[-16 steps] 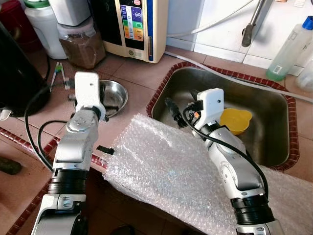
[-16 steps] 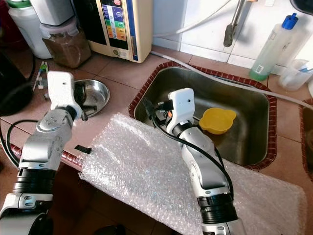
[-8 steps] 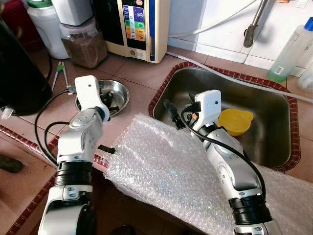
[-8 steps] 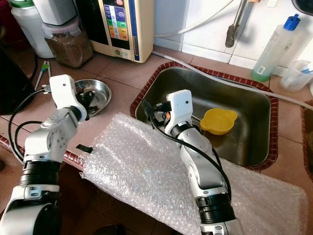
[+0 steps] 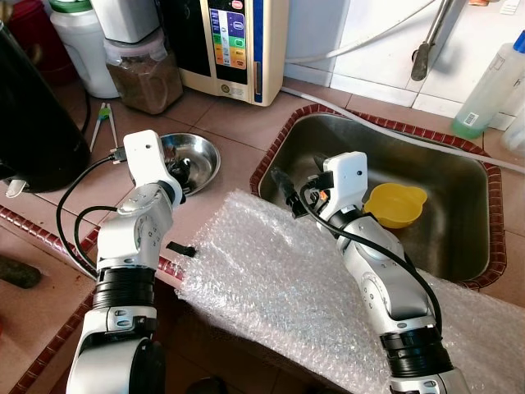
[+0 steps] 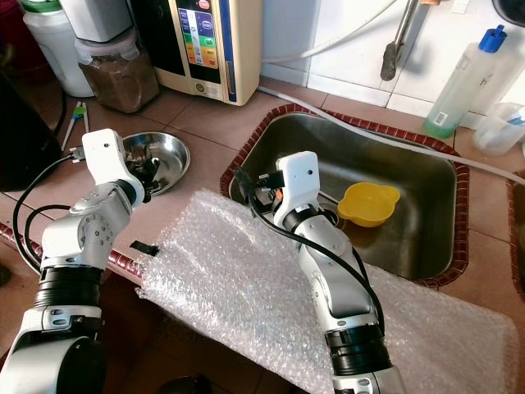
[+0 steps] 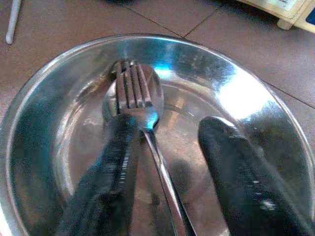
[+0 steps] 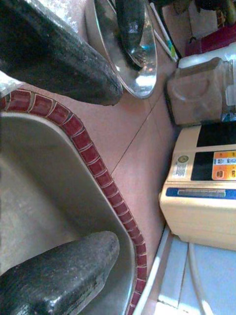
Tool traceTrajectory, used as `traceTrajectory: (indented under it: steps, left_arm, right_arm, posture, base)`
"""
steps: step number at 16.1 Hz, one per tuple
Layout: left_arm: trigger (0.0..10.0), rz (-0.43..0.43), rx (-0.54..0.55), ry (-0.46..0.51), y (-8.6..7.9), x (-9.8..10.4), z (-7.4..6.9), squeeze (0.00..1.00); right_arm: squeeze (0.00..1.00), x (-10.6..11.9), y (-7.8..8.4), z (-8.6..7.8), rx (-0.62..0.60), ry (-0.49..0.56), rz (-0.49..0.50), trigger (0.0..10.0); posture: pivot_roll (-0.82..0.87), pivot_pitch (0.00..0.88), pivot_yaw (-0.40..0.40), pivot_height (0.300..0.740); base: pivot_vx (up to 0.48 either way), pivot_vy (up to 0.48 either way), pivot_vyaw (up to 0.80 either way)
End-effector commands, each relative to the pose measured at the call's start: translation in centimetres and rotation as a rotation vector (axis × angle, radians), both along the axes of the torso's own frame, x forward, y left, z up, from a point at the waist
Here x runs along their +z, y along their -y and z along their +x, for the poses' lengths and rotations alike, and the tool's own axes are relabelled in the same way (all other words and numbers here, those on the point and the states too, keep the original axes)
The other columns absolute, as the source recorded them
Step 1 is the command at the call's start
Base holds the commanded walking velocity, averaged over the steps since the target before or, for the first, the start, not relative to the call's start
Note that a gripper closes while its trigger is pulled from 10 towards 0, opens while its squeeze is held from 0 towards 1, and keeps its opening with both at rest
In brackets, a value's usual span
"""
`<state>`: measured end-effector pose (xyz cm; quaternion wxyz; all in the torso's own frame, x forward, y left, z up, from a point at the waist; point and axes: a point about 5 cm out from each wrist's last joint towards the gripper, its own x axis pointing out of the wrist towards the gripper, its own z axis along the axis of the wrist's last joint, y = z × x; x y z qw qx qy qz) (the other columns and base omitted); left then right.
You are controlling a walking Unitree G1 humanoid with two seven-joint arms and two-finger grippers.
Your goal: Kitchen organization
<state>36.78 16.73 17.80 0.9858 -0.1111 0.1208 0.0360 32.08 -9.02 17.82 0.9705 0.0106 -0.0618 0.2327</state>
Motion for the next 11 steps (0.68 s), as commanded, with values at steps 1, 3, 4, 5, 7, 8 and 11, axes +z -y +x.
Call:
traceTrajectory:
  steps: [1, 3, 4, 5, 7, 8, 11]
  left_arm:
    - [10.0, 0.001, 0.004, -0.008, 0.0, 0.1, 0.0, 1.00]
    - [10.0, -0.006, -0.018, -0.053, 0.5, -0.4, -0.1, 1.00]
    - [10.0, -0.045, -0.056, -0.110, 1.1, -1.1, -0.2, 1.00]
    - [10.0, -0.062, -0.069, -0.106, 1.3, -1.2, -0.3, 0.72]
    - [10.0, -0.038, -0.072, -0.111, 1.3, -1.3, -0.4, 0.00]
    - [10.0, -0.034, -0.081, -0.114, 1.3, -1.3, -0.4, 0.00]
    - [3.9, -0.019, -0.127, -0.126, 1.7, -1.6, -0.6, 0.00]
  right_arm:
    - [0.00, 0.0, -0.1, 0.0, -0.004, 0.005, -0.002, 10.0]
    - [0.00, 0.0, -0.1, 0.0, 0.000, 0.003, -0.001, 10.0]
    - [0.00, -0.1, -0.4, -0.2, 0.041, -0.010, 0.000, 10.0]
    - [0.00, -0.2, -0.6, -0.4, 0.078, -0.015, -0.007, 10.0]
    - [0.00, -0.3, -0.8, -0.8, 0.135, -0.025, -0.014, 10.0]
    - [0.00, -0.4, -0.9, -1.0, 0.157, -0.027, -0.013, 10.0]
    - [0.00, -0.5, -1.4, -1.7, 0.234, -0.033, -0.023, 10.0]
  posture:
    - [0.03, 0.113, 0.031, 0.740]
    - [0.03, 0.112, 0.032, 0.740]
    - [0.02, 0.111, 0.034, 0.740]
    - [0.02, 0.112, 0.035, 0.740]
    - [0.02, 0.112, 0.034, 0.740]
    - [0.02, 0.114, 0.034, 0.740]
    - [0.02, 0.116, 0.029, 0.740]
  base:
    - [0.000, 0.000, 0.00]
    - [0.000, 0.000, 0.00]
    - [0.000, 0.000, 0.00]
    - [0.000, 0.000, 0.00]
    - [0.000, 0.000, 0.00]
    - [0.000, 0.000, 0.00]
    - [0.000, 0.000, 0.00]
